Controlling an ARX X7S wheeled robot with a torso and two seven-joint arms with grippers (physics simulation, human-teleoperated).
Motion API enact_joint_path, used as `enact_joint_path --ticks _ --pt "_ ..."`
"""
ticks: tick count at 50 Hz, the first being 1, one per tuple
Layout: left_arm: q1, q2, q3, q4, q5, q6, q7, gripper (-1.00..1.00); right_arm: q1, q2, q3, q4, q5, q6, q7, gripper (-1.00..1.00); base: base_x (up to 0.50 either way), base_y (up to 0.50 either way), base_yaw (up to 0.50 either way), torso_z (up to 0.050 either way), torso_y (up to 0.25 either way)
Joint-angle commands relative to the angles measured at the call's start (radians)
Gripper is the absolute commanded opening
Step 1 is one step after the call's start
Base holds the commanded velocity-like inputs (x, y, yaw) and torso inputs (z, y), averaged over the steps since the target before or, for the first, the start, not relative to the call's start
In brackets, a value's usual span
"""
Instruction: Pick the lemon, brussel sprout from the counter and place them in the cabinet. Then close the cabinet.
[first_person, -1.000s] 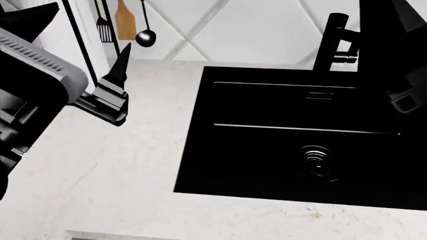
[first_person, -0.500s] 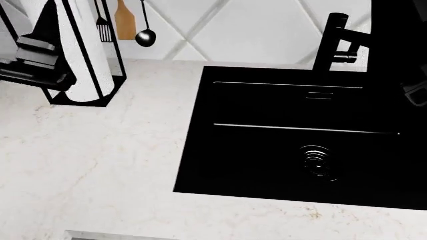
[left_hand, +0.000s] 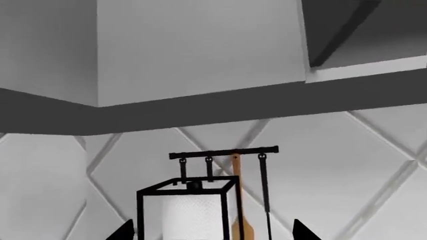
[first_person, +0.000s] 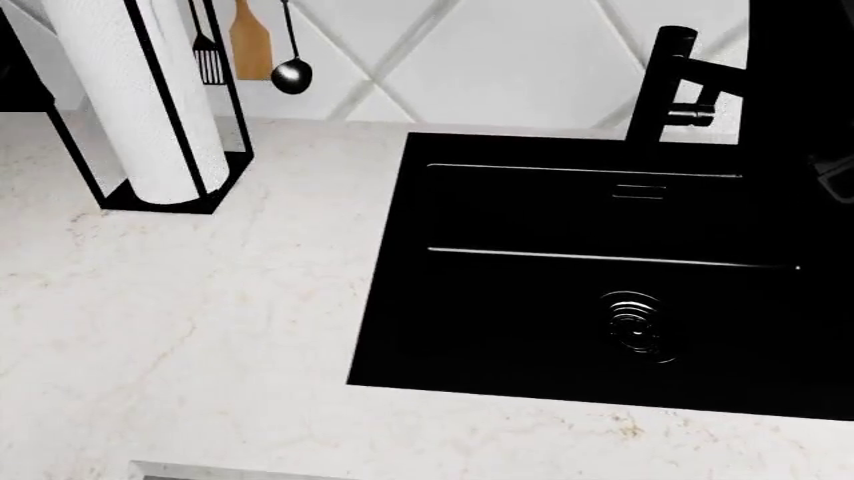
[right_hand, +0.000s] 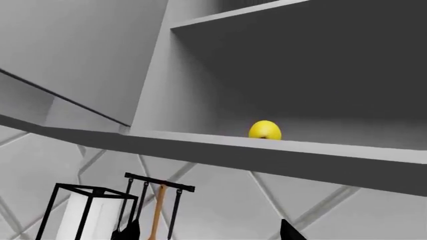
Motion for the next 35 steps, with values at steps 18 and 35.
enact_joint_path --ticks 18,35 --pt "-0.323 0.028 0.1 -0.153 -0.03 -0.025 -0.056 1.0 0.023 0.001 -0.022 0.006 0.0 0.002 0.003 1.0 0.0 0.0 0.0 0.0 0.0" --pt "-0.484 0.047 0.184 -0.248 0.054 0.011 -0.031 1.0 0.034 -0.014 -0.046 0.01 -0.016 0.0 0.001 1.0 0.0 0.0 0.0 0.0 0.0"
